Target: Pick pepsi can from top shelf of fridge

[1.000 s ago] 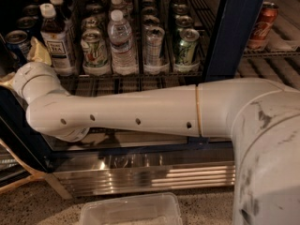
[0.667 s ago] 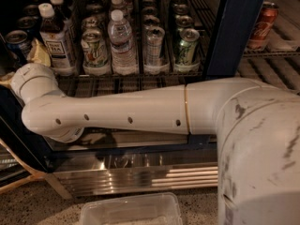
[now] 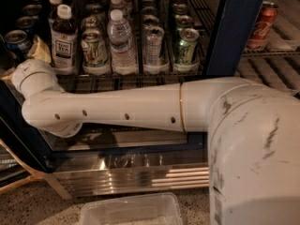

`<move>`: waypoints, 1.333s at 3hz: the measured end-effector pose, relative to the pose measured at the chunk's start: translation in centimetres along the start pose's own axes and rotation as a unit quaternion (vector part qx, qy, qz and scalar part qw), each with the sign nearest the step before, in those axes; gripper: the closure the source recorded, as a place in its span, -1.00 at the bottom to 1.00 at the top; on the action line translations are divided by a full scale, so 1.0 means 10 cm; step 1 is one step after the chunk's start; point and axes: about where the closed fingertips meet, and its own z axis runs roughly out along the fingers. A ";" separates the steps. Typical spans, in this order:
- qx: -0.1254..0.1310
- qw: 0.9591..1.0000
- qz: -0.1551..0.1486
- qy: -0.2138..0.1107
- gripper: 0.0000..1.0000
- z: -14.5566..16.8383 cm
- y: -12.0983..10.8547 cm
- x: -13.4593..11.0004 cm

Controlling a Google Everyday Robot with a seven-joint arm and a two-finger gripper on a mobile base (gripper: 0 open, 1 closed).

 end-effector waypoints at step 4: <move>0.031 0.999 -0.020 -0.014 -0.14 0.31 -0.21 -0.11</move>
Offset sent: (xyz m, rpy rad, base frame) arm 0.0271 0.0016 0.0361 0.0111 -0.0978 -0.0474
